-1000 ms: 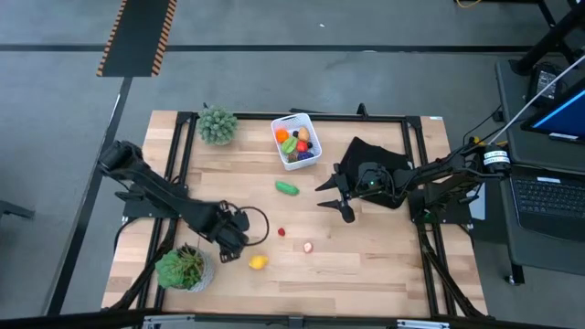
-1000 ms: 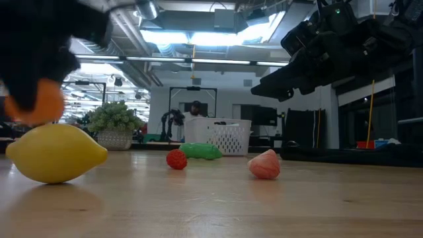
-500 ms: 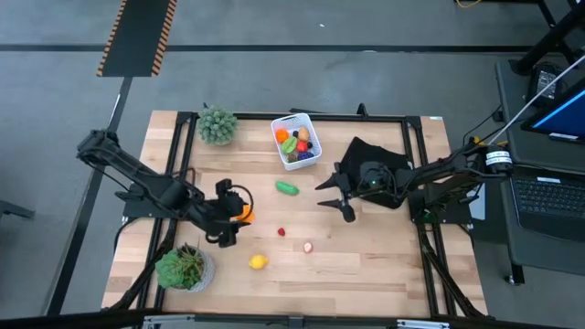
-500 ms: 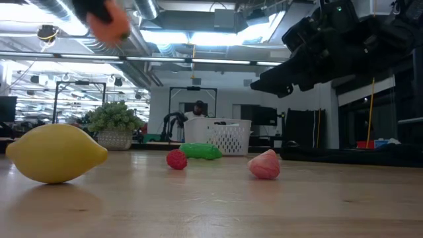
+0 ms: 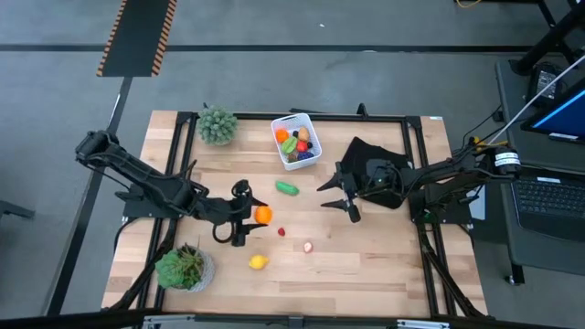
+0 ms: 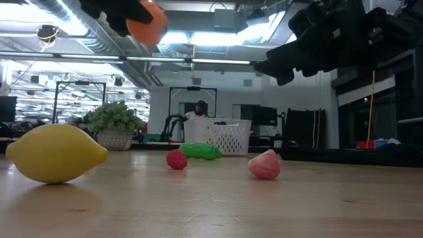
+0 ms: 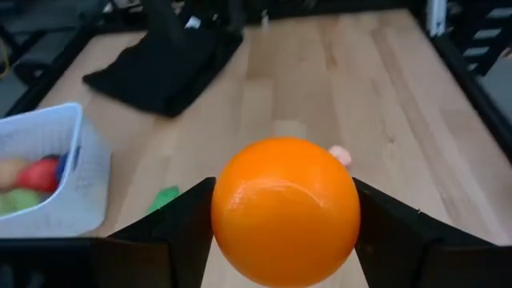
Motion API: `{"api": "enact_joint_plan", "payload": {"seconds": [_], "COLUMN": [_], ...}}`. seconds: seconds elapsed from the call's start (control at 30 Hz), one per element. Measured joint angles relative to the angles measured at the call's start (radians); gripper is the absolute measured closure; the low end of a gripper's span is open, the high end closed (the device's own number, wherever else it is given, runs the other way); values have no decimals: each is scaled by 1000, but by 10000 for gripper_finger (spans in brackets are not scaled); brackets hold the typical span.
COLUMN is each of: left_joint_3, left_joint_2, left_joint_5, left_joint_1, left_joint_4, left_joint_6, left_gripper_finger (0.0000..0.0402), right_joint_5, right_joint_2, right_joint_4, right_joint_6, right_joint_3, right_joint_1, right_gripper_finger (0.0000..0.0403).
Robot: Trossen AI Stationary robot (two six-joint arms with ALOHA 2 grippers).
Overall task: Pick and placing Produce into tupperware
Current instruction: Put the orange into the basket
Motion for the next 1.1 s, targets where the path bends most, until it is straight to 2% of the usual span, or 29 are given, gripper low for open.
{"api": "enact_joint_plan", "payload": {"seconds": [0.3,0.7,0.8,1.0,1.1], "left_joint_3": [-171,-208,-208,-208,-208], "left_joint_2": [0,0,0,0,0], "left_joint_5": [116,131,71,-143,-188], "left_joint_1": [44,115,138,204,248], "left_joint_4": [407,453,481,513,513], "left_joint_6": [132,127,127,125,115], "left_gripper_finger": [162,162,162,162,162], "right_joint_5": [0,26,65,132,196], "right_joint_2": [-4,-4,-3,-3,-3], "right_joint_4": [-2,-1,-1,-1,-1], "right_joint_6": [0,-4,-4,-3,-2], "right_joint_3": [0,0,0,0,0], "right_joint_1": [0,0,0,0,0], "right_gripper_finger": [163,163,163,163,163]}}
